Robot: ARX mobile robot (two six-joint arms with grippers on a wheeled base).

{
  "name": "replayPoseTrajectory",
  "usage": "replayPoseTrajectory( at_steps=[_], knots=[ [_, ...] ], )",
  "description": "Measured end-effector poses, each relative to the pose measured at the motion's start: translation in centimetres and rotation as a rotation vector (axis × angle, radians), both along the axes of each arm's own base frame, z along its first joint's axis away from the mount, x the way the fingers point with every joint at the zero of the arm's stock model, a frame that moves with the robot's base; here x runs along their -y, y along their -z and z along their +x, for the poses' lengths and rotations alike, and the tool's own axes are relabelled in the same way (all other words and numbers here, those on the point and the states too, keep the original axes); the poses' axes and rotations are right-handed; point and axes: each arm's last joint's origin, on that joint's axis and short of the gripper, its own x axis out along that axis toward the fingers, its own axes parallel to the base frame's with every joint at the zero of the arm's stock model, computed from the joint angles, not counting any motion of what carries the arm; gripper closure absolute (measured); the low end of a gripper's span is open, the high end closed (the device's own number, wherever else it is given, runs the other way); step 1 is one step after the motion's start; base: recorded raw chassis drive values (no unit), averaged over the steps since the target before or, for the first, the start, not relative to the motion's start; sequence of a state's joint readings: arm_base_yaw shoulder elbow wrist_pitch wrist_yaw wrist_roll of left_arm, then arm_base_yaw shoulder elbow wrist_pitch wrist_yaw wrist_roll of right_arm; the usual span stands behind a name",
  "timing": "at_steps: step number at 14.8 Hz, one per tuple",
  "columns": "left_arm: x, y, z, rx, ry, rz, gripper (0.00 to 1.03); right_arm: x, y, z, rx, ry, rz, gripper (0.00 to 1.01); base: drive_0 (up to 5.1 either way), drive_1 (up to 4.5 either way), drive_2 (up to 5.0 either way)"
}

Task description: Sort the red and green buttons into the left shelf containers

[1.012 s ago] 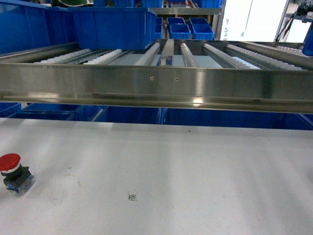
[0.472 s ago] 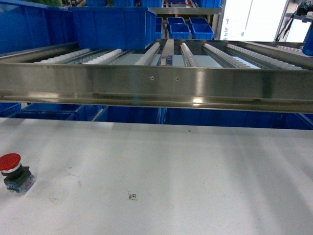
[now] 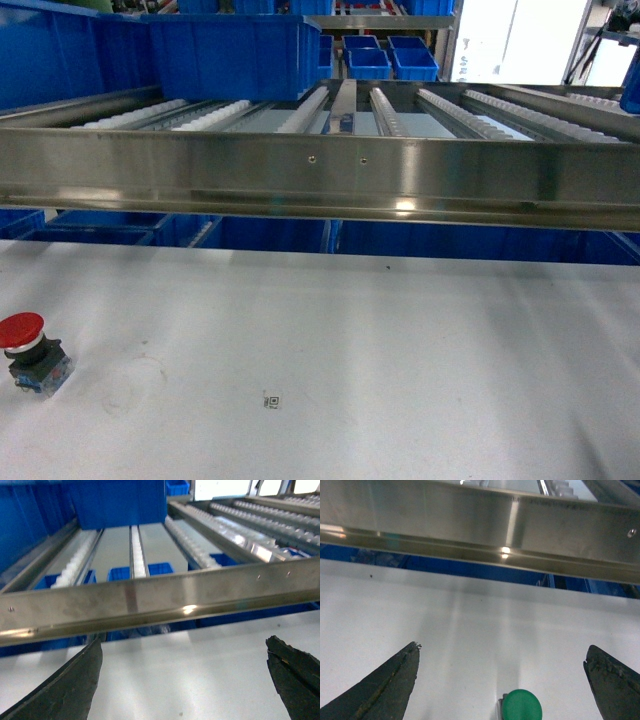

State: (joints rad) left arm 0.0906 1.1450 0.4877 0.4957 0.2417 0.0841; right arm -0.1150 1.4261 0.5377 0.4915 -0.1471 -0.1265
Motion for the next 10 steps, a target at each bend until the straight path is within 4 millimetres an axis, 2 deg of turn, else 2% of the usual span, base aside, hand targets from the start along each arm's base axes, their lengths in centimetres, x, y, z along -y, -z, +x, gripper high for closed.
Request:
replayPoseTrajectory(
  at_steps=[2, 4, 7, 10],
  knots=[
    [0.4, 1.5, 0.4, -0.095, -0.015, 0.011, 0.05, 1.1, 1.4, 1.2, -0.124, -0.023, 0.010, 0.03, 0.0, 0.00, 0.0],
    [1.1, 1.4, 0.1, -0.082, 0.003, 0.026, 0.05, 1.8, 2.5, 2.4, -0.215, -0.047, 0.021, 0.03, 0.0, 0.00, 0.0],
    [1.2, 1.4, 0.1, -0.082, 0.004, 0.028, 0.05, 3.3, 2.8, 3.2, -0.243, -0.040, 0.003, 0.03, 0.0, 0.00, 0.0],
    [1.1, 1.4, 0.1, -0.083, 0.002, 0.028, 0.05, 3.4, 3.5, 3.4, -0.276, -0.065, -0.009, 0.03, 0.0, 0.00, 0.0]
  ],
)
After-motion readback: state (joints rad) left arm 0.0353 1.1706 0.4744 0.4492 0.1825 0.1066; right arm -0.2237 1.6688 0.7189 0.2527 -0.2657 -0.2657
